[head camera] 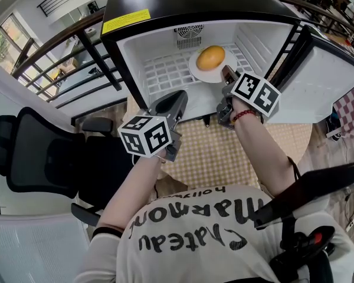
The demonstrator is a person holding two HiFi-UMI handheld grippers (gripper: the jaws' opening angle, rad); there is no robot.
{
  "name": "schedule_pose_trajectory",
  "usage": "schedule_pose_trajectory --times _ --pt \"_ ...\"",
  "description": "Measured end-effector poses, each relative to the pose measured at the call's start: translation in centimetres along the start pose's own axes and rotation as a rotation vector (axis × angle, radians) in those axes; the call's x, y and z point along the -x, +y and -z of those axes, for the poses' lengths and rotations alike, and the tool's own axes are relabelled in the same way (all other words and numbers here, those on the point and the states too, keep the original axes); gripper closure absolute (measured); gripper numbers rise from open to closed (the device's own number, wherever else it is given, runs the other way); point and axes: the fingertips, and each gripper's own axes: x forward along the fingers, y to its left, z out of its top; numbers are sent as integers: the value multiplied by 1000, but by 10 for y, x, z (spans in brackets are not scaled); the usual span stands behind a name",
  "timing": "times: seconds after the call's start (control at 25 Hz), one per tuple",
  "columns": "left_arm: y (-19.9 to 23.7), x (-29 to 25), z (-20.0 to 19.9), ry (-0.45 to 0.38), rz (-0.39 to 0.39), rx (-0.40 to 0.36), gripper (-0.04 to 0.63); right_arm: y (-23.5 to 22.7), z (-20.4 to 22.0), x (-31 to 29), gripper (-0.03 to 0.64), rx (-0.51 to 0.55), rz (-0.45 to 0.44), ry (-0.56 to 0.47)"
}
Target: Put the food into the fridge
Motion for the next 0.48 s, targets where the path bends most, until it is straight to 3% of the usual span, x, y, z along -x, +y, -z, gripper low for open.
schedule_pose_trajectory --times 0.48 --pt "7 4 5 2 -20 18 591 5 1 -7 482 202 32 43"
